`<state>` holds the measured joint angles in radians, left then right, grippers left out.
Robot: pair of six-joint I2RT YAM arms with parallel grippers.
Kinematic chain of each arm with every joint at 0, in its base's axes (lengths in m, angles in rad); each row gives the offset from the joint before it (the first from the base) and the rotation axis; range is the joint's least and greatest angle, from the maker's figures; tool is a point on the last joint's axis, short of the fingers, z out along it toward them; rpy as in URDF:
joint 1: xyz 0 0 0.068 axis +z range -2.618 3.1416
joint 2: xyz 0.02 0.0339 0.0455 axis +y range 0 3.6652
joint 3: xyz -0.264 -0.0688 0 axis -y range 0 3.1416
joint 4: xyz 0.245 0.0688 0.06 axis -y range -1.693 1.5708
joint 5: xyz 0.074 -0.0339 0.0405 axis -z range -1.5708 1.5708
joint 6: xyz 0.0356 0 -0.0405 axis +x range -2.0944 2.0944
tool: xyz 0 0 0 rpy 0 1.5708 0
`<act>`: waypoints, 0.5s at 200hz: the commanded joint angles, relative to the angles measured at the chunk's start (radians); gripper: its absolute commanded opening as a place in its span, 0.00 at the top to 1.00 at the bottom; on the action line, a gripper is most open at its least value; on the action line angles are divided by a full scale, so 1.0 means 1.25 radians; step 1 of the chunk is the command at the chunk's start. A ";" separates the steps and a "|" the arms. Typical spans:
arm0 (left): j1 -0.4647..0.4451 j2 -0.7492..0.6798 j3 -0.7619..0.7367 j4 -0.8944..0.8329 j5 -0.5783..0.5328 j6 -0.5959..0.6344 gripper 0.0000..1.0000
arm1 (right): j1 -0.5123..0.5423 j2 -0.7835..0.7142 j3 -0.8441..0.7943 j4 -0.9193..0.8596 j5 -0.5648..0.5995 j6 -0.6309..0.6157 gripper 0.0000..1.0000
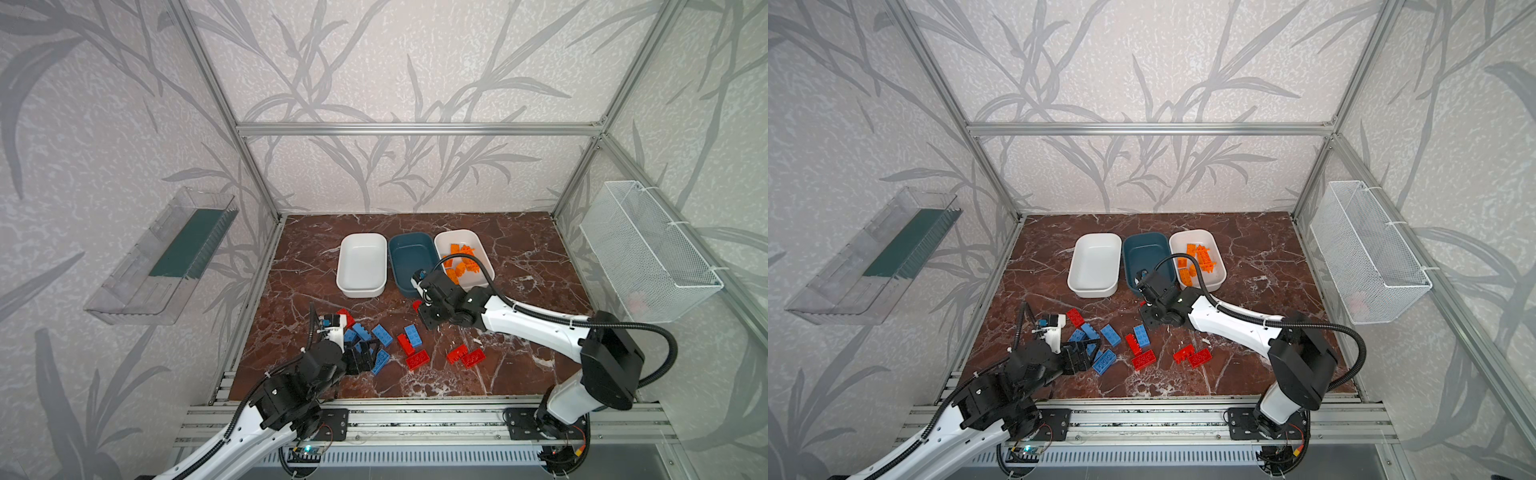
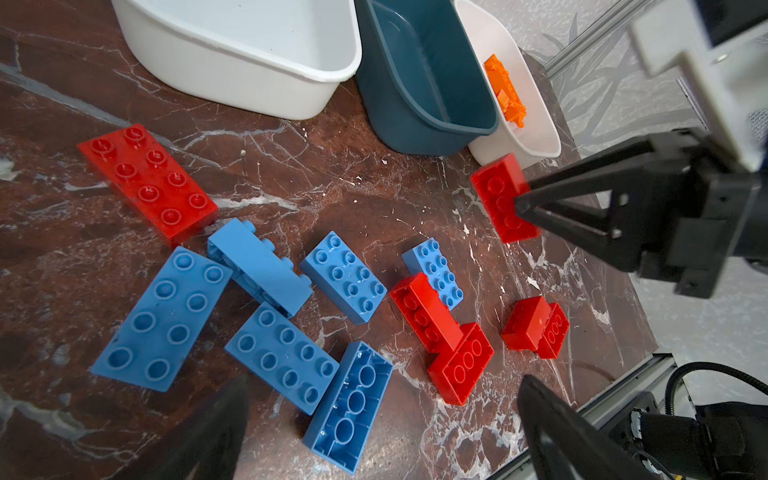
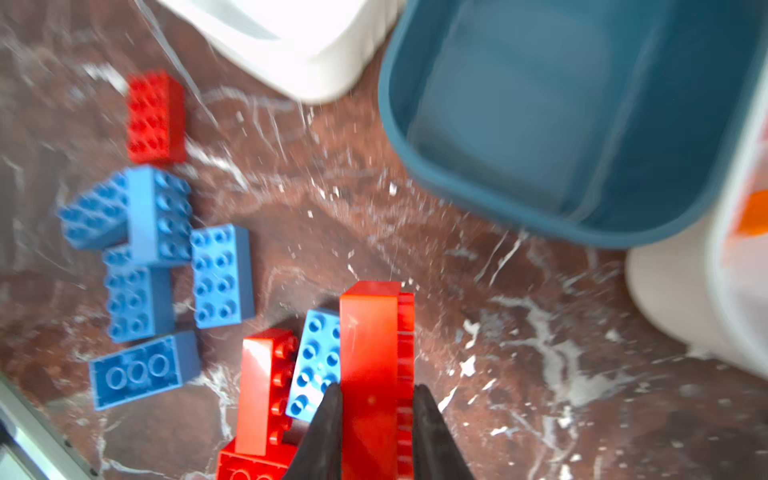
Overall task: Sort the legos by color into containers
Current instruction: 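Carry the red brick into the teal tub and release it with the right gripper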
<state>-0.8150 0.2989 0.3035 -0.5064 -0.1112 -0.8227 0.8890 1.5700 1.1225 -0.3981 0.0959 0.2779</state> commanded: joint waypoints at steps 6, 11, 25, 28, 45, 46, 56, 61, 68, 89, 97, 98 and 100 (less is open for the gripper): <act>0.001 0.008 0.001 0.024 -0.020 0.006 0.01 | -0.020 -0.028 0.050 -0.030 0.055 -0.054 0.79; 0.002 0.014 0.001 0.029 -0.020 0.008 0.01 | -0.031 -0.023 0.063 -0.036 0.052 -0.059 0.79; 0.001 0.035 0.006 0.045 -0.021 0.014 0.01 | -0.067 0.001 0.101 -0.042 0.038 -0.070 0.79; 0.002 0.041 0.006 0.047 -0.021 0.015 0.01 | -0.075 0.006 0.109 -0.043 0.034 -0.071 0.79; 0.001 0.086 0.017 0.067 -0.028 0.023 0.01 | -0.121 0.053 0.156 -0.038 0.000 -0.078 0.79; 0.001 0.090 0.017 0.067 -0.028 0.025 0.01 | -0.124 0.056 0.158 -0.037 -0.002 -0.078 0.79; 0.003 0.133 0.027 0.076 -0.033 0.036 0.01 | -0.148 0.088 0.190 -0.035 -0.025 -0.077 0.79; 0.003 0.154 0.035 0.081 -0.036 0.045 0.01 | -0.161 0.104 0.208 -0.034 -0.035 -0.076 0.79; 0.003 0.187 0.046 0.088 -0.039 0.056 0.01 | -0.176 0.149 0.236 -0.037 -0.046 -0.076 0.79; 0.003 0.282 0.091 0.111 -0.054 0.091 0.01 | -0.208 0.243 0.327 -0.048 -0.074 -0.079 0.79; 0.004 0.313 0.109 0.123 -0.058 0.106 0.01 | -0.218 0.280 0.362 -0.053 -0.083 -0.081 0.78; 0.004 0.318 0.110 0.125 -0.057 0.108 0.01 | -0.219 0.285 0.367 -0.054 -0.084 -0.080 0.78; 0.004 0.326 0.116 0.128 -0.058 0.112 0.01 | -0.221 0.293 0.376 -0.055 -0.086 -0.081 0.78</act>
<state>-0.8150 0.6224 0.3672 -0.4171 -0.1406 -0.7559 0.6392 1.8275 1.4948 -0.4301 0.0494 0.1917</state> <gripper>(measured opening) 0.991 0.250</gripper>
